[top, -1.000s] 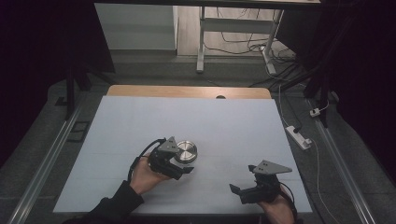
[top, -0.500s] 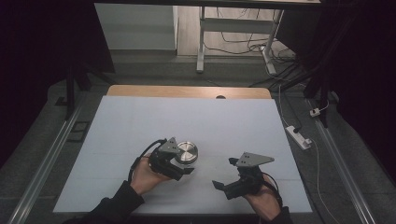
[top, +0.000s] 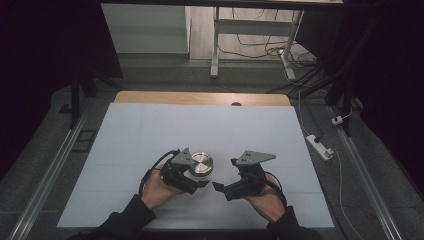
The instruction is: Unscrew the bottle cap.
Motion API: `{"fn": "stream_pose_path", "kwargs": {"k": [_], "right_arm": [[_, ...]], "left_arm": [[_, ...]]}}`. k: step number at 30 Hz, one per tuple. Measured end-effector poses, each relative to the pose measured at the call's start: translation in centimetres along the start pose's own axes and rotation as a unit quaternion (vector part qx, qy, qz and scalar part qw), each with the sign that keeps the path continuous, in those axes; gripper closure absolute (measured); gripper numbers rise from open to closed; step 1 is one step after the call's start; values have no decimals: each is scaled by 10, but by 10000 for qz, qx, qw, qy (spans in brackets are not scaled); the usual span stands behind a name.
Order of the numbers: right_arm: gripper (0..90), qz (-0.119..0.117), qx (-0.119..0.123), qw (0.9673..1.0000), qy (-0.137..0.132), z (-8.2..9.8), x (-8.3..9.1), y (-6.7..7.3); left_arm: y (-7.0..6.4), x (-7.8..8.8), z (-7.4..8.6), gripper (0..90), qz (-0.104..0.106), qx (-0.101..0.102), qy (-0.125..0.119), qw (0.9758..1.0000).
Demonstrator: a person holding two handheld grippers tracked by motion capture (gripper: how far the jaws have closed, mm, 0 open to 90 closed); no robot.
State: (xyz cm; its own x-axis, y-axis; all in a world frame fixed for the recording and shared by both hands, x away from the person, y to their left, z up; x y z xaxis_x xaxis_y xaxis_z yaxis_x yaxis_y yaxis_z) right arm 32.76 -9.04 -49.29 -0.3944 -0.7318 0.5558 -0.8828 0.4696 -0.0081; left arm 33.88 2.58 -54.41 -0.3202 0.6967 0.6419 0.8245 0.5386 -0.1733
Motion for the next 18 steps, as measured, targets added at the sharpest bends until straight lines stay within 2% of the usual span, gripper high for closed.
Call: {"fn": "stream_pose_path", "kwargs": {"k": [4,11,18], "right_arm": [[0,11,29,10000,15,-9,-7,1],[0,38,-68,10000,5,-19,-19,0],[12,81,107,9999,69,-28,-35,4]], "left_arm": [[-1,-1,0,158,-15,29,-16,10000],[-2,-3,-1,158,-40,55,-32,10000],[-3,-5,-2,159,-88,122,-32,9999]]}}
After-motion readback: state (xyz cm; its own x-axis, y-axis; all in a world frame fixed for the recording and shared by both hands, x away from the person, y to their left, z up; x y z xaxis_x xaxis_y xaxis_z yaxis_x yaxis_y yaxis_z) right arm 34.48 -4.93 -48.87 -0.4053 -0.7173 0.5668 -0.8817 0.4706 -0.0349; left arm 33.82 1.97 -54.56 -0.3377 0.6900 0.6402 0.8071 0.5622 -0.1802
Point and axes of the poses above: each handheld gripper's, and its own axes: x roughly backward along the jaws, z roughly out of its underside, y roughly to its left, the point moved 9 cm from there along -x, roughly forward along the jaws, and after that the axes turned 8 degrees about x, right-handed, at the moved point
